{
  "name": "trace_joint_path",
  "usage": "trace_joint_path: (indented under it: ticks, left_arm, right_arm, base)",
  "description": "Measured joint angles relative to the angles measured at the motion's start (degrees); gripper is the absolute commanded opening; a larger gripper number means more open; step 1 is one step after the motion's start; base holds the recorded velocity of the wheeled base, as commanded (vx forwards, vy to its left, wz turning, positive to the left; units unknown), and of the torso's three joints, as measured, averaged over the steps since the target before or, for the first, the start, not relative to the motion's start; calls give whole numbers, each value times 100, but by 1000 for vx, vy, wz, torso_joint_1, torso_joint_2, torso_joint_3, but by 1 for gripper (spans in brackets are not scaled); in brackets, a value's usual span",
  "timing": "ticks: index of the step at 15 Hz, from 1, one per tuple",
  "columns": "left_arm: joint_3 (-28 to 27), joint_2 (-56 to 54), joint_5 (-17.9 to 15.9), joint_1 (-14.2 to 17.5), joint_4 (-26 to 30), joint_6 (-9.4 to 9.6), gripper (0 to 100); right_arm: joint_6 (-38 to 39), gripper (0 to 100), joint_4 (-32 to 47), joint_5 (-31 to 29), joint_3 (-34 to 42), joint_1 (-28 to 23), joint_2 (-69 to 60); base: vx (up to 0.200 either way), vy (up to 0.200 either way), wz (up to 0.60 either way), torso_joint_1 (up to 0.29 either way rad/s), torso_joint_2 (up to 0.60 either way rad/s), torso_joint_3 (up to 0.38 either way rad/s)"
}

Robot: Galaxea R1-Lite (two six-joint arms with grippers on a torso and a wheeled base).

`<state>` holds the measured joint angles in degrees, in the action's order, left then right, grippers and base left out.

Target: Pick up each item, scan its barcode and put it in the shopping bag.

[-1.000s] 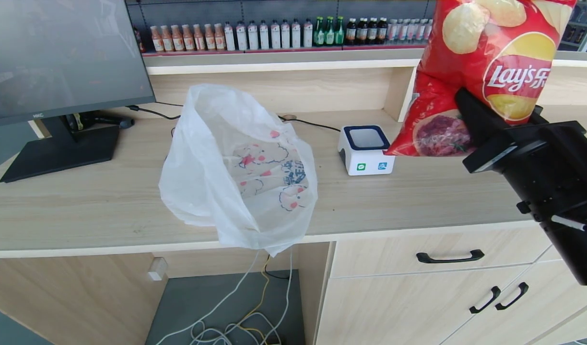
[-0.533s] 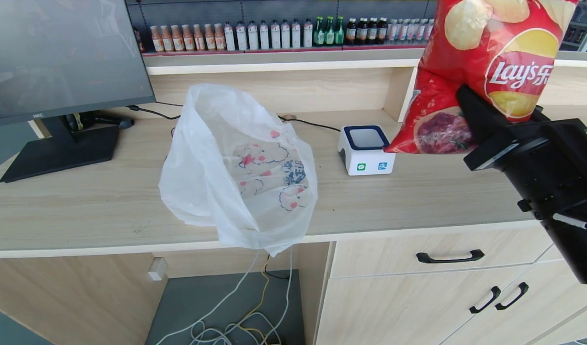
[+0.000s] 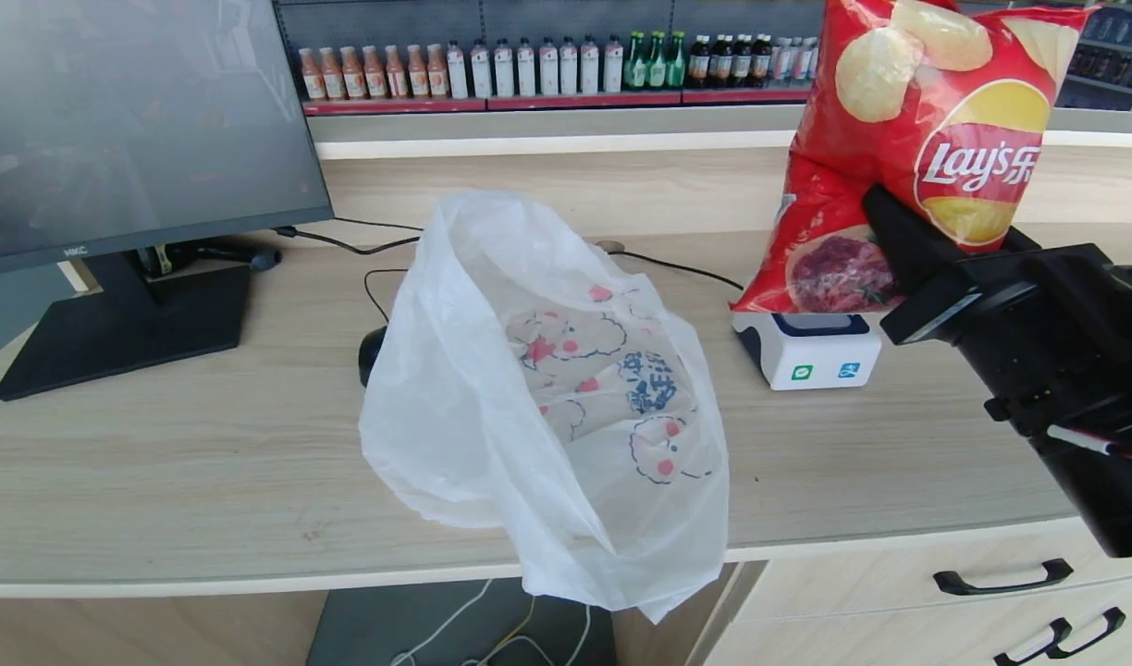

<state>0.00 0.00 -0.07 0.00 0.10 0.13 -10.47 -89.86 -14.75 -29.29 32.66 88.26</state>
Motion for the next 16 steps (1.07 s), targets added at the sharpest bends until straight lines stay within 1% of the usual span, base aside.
trace_joint_path:
  ticks: [10,14,16]
  left_arm:
    - [0,0,-2,2,-10,13,100]
    - [0,0,-2,0,-7,7,100]
    - [0,0,-2,-2,-10,11,100]
  right_arm:
    - [2,0,-9,4,-33,22,162]
    - [2,0,2,4,-88,16,265]
    - [5,0,-20,11,-102,27,300]
  base:
    - [0,0,0,0,0,0]
    - [-200,0,0,10,4,-4]
    - [0,0,0,0,0,0]
